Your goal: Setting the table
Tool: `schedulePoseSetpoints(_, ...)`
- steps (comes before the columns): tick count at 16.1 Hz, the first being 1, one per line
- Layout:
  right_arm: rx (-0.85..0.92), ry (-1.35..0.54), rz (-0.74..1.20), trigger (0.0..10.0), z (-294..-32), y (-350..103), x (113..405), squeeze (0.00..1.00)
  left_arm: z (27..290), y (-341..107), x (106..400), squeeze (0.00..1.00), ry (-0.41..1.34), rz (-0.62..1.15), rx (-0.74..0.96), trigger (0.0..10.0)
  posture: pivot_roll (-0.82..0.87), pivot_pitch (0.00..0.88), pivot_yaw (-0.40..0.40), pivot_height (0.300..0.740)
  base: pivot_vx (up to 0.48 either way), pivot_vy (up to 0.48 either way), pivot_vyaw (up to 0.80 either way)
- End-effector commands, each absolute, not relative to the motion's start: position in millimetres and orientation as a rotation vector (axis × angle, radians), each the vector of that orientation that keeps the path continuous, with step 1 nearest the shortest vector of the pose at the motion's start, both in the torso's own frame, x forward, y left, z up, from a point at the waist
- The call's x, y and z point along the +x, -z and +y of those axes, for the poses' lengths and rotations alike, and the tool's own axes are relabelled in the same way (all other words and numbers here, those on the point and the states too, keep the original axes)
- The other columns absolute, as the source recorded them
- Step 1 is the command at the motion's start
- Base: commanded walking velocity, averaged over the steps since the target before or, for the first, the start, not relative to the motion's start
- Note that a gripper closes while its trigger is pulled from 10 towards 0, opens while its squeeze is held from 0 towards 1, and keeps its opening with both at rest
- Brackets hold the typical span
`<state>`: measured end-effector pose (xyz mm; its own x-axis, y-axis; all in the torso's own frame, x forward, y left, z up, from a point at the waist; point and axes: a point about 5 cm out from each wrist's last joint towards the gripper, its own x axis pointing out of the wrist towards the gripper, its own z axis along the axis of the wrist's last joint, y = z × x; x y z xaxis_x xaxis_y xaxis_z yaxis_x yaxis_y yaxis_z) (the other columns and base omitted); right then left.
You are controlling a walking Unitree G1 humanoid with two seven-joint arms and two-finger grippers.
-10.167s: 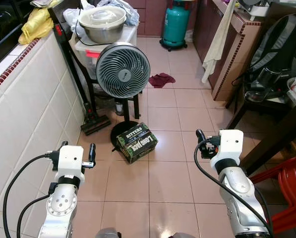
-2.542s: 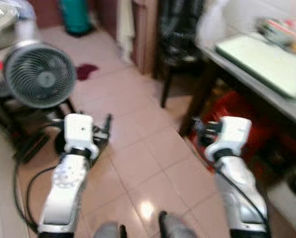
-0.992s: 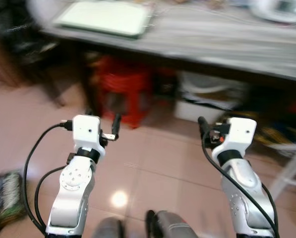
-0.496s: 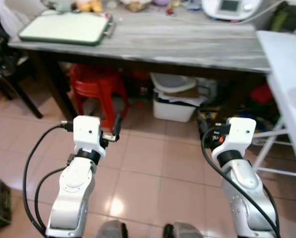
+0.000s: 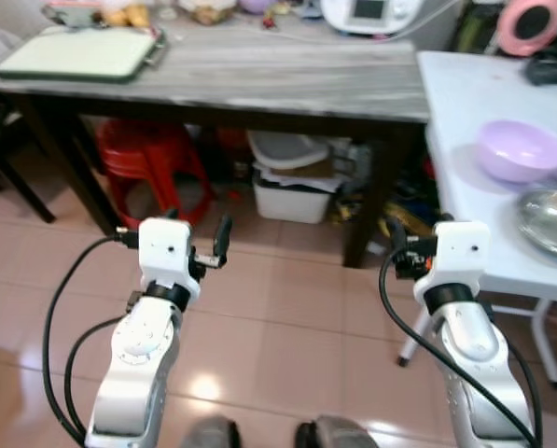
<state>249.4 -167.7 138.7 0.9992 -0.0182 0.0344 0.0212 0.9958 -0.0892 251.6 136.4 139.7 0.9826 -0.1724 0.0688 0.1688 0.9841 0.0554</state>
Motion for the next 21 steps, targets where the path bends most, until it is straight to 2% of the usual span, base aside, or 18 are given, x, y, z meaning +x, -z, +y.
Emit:
schedulePoseSetpoints(1,-0.07,-0.002,-0.046,10.0,-161.5,-140.6,250.6,0.0,139.9,-141.4,251.9,0.0,0.17,-0.075,0.048,10.0,-0.02,0.121,0.009,0.74,0.0,-0.458,0.0)
schedulePoseSetpoints(7,-0.092,-0.034,-0.072,10.0,-159.0,-145.5,250.3,0.0,136.9,-142.3,249.9,0.0,0.204,-0.077,0.033,10.0,-0.01,0.122,0.01,0.74,0.0,-0.444,0.0)
schedulePoseSetpoints(10,-0.117,0.035,-0.048,10.0,-161.8,-142.5,253.8,0.0,133.8,-144.6,249.6,0.0,0.23,-0.087,0.025,10.0,-0.02,0.127,0.008,0.74,0.314,-0.361,0.0)
schedulePoseSetpoints(12,-0.031,0.056,-0.04,10.0,-161.7,-141.3,254.7,0.0,132.9,-144.9,249.2,0.0,0.24,-0.085,0.012,10.0,-0.02,0.131,0.007,0.74,0.336,-0.339,0.0)
schedulePoseSetpoints(15,-0.001,0.041,-0.018,10.0,-158.6,-141.3,255.6,0.0,131.3,-145.7,248.1,0.0,0.249,-0.086,0.007,10.0,-0.01,0.135,0.005,0.74,0.356,-0.316,0.0)
schedulePoseSetpoints(21,0.02,0.02,-0.061,10.0,-156.4,-148.8,261.8,0.0,134.4,-147.1,247.9,0.0,0.217,-0.093,0.006,10.0,0.0,0.148,0.005,0.74,0.062,0.0,0.0)
